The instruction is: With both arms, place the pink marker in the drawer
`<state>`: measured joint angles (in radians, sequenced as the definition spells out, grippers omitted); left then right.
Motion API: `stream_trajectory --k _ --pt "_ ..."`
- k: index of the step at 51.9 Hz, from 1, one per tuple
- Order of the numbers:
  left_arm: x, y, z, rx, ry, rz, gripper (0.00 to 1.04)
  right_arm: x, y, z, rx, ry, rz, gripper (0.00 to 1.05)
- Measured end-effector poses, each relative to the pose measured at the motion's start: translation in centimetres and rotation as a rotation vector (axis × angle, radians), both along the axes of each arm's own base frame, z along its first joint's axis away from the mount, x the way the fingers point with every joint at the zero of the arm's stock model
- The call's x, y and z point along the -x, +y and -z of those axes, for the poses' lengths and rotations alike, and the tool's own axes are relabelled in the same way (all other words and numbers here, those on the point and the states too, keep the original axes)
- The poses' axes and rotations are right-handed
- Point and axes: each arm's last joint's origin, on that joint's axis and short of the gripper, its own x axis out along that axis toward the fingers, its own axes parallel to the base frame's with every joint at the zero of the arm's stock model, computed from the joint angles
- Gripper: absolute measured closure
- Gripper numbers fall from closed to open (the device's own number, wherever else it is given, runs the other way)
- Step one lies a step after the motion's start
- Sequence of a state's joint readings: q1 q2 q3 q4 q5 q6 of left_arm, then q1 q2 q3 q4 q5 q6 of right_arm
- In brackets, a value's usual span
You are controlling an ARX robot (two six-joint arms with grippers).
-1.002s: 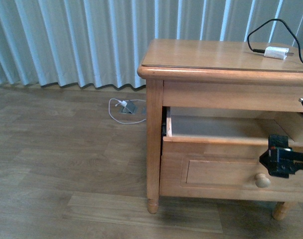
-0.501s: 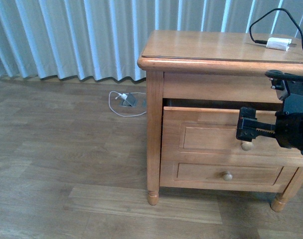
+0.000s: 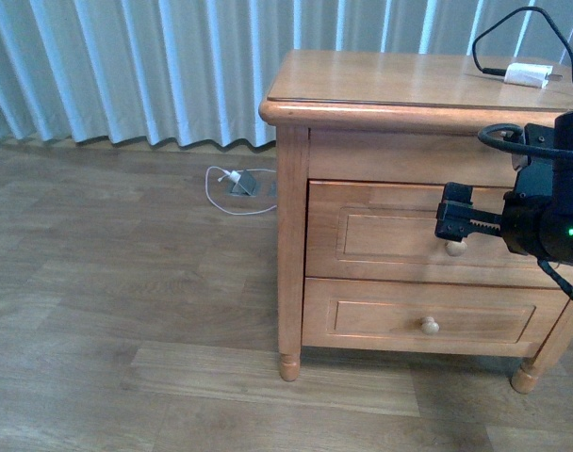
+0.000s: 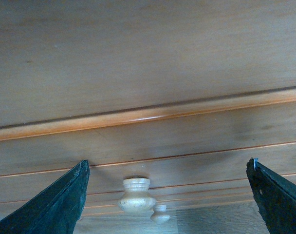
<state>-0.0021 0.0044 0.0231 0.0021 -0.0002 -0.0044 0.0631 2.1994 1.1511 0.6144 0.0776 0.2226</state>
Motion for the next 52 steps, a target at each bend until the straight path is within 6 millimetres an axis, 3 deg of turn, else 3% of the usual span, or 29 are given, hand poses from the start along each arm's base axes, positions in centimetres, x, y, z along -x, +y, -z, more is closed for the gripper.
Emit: stream_trajectory --k 14,19,28,44,52 --pt "0.0 0.0 0.0 0.0 0.0 0.0 0.06 0.3 -0.1 -0.3 -0.009 0.023 -0.014 0.08" --pt "0.0 0.0 0.0 0.0 0.0 0.0 0.06 1.5 -0.2 -1.1 -0.023 0.03 -0.029 0.08" --pt "0.0 0.0 0.0 0.0 0.0 0.0 0.06 4.7 -0.6 -4.4 -0.035 0.012 -0.062 0.08" --pt "0.0 0.0 0.0 0.0 0.0 0.0 0.06 13.4 -1.8 -11.3 -0.082 -0.032 -0.151 0.08" --pt "0.0 0.0 0.0 0.0 0.0 0.0 0.06 21.9 -2.9 -16.6 -0.123 -0.118 -0.21 0.08"
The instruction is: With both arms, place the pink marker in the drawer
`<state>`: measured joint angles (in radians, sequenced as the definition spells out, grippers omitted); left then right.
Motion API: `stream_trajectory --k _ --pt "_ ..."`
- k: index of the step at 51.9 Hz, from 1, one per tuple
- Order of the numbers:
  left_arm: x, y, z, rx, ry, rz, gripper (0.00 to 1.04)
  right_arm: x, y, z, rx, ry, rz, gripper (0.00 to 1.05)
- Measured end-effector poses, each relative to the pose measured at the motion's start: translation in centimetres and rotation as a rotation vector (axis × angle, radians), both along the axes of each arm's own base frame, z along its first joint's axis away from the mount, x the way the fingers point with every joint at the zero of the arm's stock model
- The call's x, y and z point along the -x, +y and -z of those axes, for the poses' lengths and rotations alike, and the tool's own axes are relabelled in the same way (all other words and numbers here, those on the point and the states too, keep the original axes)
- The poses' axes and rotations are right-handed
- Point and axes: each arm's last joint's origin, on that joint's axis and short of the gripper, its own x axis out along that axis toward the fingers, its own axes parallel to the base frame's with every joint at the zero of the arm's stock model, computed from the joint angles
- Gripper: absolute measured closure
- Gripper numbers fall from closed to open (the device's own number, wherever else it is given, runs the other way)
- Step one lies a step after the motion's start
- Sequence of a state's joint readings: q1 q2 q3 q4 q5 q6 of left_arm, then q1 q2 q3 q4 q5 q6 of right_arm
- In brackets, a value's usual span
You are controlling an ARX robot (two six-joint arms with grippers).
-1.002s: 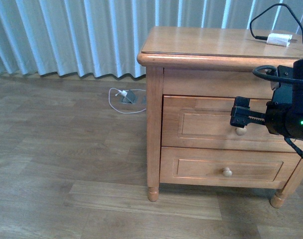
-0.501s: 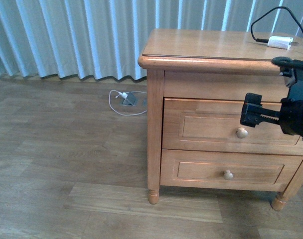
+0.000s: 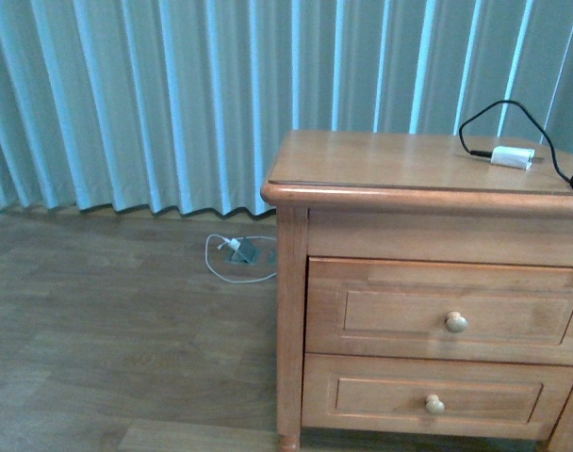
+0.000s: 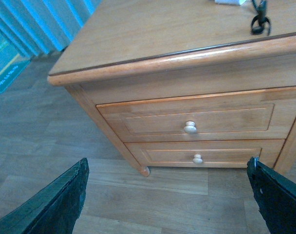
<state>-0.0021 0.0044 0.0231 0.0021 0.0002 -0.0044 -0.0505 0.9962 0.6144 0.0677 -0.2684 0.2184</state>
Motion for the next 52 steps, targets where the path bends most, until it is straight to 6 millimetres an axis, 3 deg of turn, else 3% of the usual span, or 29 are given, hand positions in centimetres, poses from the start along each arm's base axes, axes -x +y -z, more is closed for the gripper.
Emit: stream_trajectory --k 5,8,20,28,47,52 --pt "0.0 0.0 0.0 0.0 0.0 0.0 0.06 3.8 -0.5 -1.2 -0.056 -0.01 0.026 0.08" --pt "0.0 0.0 0.0 0.0 0.0 0.0 0.06 5.1 -0.6 -1.7 -0.075 -0.035 0.044 0.08" --pt "0.0 0.0 0.0 0.0 0.0 0.0 0.06 5.4 -0.6 -1.7 -0.089 -0.041 0.054 0.09" --pt "0.0 0.0 0.0 0.0 0.0 0.0 0.06 6.4 0.3 0.2 0.169 -0.324 0.19 0.36" --pt "0.0 0.0 0.0 0.0 0.0 0.0 0.06 8.4 0.3 5.1 0.256 -0.326 0.186 1.03" --pt "0.0 0.0 0.0 0.0 0.0 0.0 0.06 9.0 0.3 6.2 0.261 -0.33 0.185 1.03"
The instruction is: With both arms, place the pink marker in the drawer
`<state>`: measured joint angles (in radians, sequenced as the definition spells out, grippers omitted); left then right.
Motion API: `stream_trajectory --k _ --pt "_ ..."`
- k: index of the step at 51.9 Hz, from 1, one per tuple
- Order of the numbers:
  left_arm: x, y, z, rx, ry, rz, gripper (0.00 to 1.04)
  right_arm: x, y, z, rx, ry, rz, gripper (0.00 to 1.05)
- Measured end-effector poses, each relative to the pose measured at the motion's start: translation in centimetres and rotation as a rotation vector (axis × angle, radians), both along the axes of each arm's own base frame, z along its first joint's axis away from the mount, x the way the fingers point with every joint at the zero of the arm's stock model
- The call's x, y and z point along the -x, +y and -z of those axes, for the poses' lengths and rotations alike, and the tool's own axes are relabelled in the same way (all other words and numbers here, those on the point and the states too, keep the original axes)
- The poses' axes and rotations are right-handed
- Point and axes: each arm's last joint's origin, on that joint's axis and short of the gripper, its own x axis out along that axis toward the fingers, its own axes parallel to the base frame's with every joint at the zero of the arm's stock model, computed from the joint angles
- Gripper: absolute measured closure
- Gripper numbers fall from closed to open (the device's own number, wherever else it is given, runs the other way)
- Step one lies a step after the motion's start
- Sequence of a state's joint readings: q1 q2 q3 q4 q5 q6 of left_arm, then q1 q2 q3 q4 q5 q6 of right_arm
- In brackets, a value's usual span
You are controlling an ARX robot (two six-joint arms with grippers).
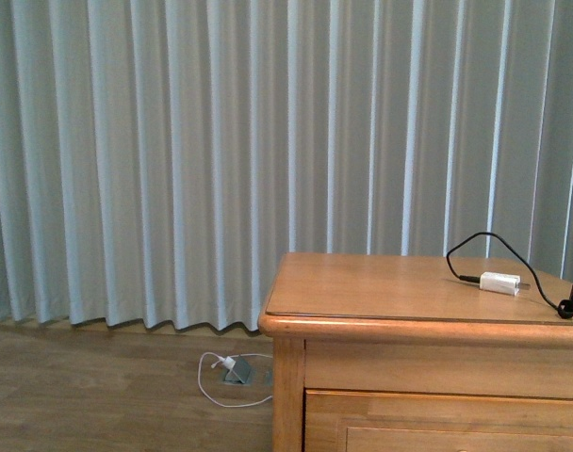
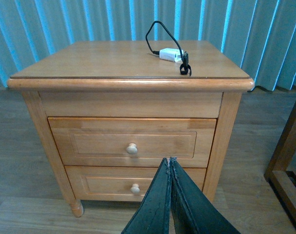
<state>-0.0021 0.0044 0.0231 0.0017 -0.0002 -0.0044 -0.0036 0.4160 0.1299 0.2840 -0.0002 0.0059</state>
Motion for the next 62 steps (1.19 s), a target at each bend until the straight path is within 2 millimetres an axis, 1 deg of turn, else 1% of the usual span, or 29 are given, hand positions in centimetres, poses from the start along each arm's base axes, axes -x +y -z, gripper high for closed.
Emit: stream_trajectory --k 11,33,37,43,47,50,59,60,62 --pt "0.0 0.0 0.0 0.0 0.0 0.0 0.06 0.7 0.0 1.2 0.0 0.002 0.0 1.03" --pt "0.0 0.0 0.0 0.0 0.0 0.0 0.06 1.6 0.0 2.3 0.001 -0.003 0.0 1.03" --pt "0.0 0.0 0.0 0.0 0.0 0.0 0.06 1.7 0.0 3.1 0.0 -0.006 0.0 1.03" --pt "0.0 0.0 0.0 0.0 0.0 0.0 0.06 1.9 0.0 3.1 0.002 -0.009 0.0 1.03" --pt "0.0 0.0 0.0 0.0 0.001 0.0 0.06 2.6 0.0 3.5 0.002 0.024 -0.001 1.03" --pt "0.0 0.0 0.0 0.0 0.001 0.0 0.06 2.9 0.0 3.3 0.002 -0.001 -0.001 1.03" --pt "0.0 0.0 0.0 0.0 0.001 0.0 0.06 3.0 0.0 3.3 0.002 -0.004 -0.001 1.03" --pt "0.0 0.0 0.0 0.0 0.001 0.0 0.06 3.0 0.0 3.3 0.004 -0.005 -0.001 1.02" --pt "0.0 0.0 0.0 0.0 0.001 0.0 0.06 3.0 0.0 3.3 0.003 -0.005 -0.001 0.95"
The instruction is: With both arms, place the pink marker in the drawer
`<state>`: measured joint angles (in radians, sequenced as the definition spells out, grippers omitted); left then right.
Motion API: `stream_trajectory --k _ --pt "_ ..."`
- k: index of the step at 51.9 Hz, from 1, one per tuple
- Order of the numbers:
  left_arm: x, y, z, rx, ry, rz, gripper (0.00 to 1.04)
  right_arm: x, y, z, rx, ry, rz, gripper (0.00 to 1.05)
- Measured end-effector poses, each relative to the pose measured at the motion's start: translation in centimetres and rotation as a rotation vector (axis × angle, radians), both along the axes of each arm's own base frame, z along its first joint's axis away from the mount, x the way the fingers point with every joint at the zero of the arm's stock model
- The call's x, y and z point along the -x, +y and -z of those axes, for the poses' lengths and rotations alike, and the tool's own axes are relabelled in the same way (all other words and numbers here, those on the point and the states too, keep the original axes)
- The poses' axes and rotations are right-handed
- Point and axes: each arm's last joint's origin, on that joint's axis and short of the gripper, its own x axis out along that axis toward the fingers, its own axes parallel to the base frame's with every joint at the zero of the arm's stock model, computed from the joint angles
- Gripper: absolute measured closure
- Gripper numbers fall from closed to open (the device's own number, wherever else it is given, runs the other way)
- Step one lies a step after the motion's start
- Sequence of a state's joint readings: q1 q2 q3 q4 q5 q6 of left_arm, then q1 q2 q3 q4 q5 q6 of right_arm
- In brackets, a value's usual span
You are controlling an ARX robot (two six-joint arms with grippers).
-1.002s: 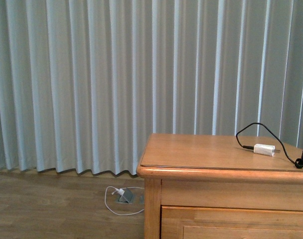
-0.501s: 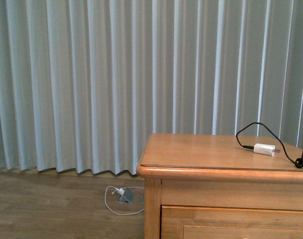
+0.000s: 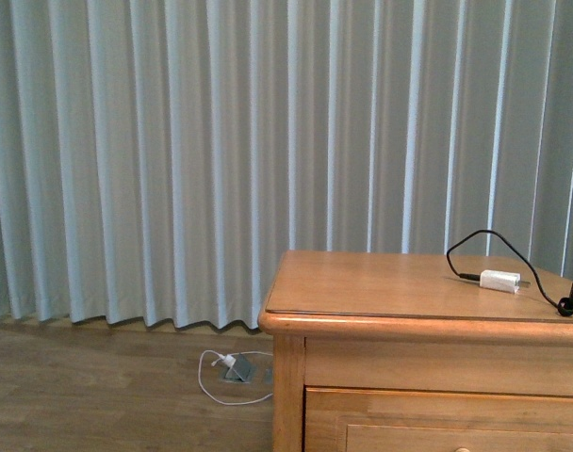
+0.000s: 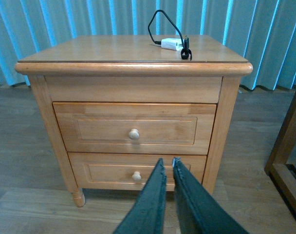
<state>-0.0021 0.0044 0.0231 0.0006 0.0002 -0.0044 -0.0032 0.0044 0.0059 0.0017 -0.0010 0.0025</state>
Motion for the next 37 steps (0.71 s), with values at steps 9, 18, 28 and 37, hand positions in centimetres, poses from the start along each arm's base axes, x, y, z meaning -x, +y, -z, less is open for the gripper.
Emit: stream_trajectory --k 9,18,28,37 --pt "0.0 0.0 0.0 0.0 0.0 0.0 0.06 0.0 0.0 0.0 0.0 0.0 0.0 0.63" --pt "0.0 0.0 0.0 0.0 0.0 0.0 0.06 0.0 0.0 0.0 0.0 0.0 0.0 0.31" --pt "0.0 0.0 0.0 0.0 0.0 0.0 0.06 0.0 0.0 0.0 -0.001 0.0 0.0 0.09" --pt "0.0 0.0 0.0 0.0 0.0 0.0 0.06 0.0 0.0 0.0 -0.001 0.0 0.0 0.08"
